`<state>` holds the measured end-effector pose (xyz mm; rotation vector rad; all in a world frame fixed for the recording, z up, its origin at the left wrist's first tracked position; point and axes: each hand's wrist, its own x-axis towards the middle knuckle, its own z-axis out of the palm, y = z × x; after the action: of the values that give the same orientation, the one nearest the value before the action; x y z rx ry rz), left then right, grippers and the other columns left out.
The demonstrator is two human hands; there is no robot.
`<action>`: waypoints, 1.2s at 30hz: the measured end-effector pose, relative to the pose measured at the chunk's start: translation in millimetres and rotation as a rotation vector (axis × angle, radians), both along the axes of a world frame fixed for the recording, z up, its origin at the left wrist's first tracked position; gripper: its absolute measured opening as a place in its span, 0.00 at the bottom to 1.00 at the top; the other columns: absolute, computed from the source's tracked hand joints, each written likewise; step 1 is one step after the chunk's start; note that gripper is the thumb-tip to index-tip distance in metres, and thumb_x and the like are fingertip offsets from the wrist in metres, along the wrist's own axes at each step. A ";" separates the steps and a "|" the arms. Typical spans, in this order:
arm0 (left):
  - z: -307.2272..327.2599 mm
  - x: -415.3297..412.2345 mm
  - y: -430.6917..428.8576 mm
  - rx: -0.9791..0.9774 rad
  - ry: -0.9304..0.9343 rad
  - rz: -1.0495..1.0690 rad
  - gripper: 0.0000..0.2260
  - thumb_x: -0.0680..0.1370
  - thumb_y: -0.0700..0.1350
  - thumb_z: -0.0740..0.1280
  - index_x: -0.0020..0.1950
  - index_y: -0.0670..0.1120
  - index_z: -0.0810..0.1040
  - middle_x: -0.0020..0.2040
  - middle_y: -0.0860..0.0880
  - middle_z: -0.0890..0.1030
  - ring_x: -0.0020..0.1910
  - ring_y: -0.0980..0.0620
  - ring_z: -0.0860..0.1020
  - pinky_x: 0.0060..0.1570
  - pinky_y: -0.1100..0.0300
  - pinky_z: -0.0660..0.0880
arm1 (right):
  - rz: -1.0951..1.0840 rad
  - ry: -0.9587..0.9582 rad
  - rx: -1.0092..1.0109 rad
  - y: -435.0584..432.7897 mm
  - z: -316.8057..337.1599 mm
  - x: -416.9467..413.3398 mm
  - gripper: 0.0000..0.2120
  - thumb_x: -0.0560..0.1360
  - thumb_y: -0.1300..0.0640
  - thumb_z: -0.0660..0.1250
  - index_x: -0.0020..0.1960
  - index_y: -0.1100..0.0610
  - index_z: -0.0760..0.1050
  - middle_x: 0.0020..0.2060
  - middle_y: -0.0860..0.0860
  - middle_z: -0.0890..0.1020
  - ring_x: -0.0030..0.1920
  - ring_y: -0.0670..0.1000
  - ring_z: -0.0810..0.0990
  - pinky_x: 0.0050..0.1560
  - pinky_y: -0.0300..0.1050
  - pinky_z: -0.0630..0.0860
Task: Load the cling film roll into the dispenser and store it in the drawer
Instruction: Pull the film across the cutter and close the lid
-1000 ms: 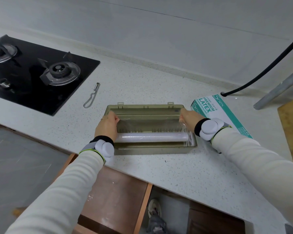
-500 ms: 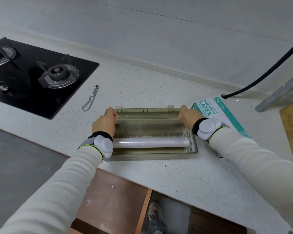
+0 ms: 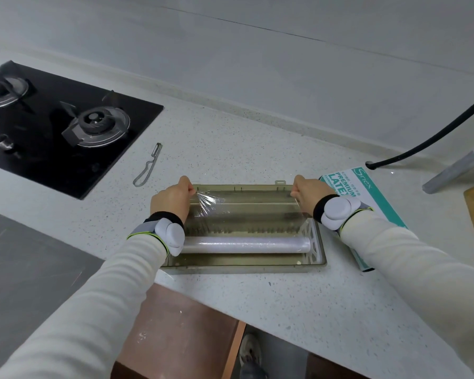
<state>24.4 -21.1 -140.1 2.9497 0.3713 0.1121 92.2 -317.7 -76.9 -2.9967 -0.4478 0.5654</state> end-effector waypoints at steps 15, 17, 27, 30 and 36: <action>-3.1 24.4 1.9 0.049 0.100 -0.029 0.08 0.81 0.49 0.56 0.51 0.44 0.69 0.37 0.45 0.78 0.32 0.44 0.72 0.33 0.57 0.68 | 0.002 0.032 -0.081 7.8 -6.1 21.3 0.08 0.78 0.61 0.60 0.56 0.61 0.67 0.50 0.59 0.79 0.42 0.55 0.75 0.46 0.50 0.77; -3.5 26.1 2.6 0.064 0.135 -0.040 0.08 0.81 0.48 0.57 0.52 0.45 0.71 0.41 0.44 0.80 0.34 0.44 0.73 0.35 0.57 0.70 | 0.020 0.034 -0.091 8.9 -6.6 22.6 0.07 0.79 0.59 0.59 0.55 0.61 0.68 0.51 0.60 0.79 0.43 0.57 0.78 0.48 0.50 0.77; -5.3 33.6 2.9 0.070 0.233 -0.076 0.08 0.80 0.49 0.58 0.54 0.47 0.73 0.48 0.44 0.81 0.44 0.43 0.78 0.41 0.56 0.73 | 0.042 0.052 -0.132 12.0 -18.4 32.5 0.11 0.79 0.56 0.57 0.58 0.60 0.71 0.54 0.58 0.79 0.53 0.58 0.78 0.48 0.46 0.72; -5.0 36.0 2.7 0.067 0.276 -0.077 0.08 0.80 0.49 0.58 0.54 0.47 0.73 0.50 0.45 0.80 0.47 0.43 0.78 0.43 0.55 0.73 | 0.043 0.063 -0.140 12.6 -20.9 34.0 0.11 0.79 0.55 0.58 0.58 0.59 0.72 0.54 0.57 0.79 0.53 0.58 0.78 0.47 0.45 0.71; -2.2 40.4 1.8 0.091 0.383 -0.089 0.09 0.80 0.50 0.59 0.54 0.49 0.76 0.53 0.47 0.79 0.50 0.46 0.78 0.44 0.57 0.71 | 0.069 0.057 -0.201 16.0 -27.8 34.8 0.11 0.78 0.57 0.58 0.54 0.59 0.77 0.52 0.55 0.81 0.52 0.55 0.79 0.46 0.44 0.71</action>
<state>64.8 -19.3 -142.2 3.0639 0.2872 -0.4650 127.0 -301.7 -104.8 -3.1543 -0.5218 0.7421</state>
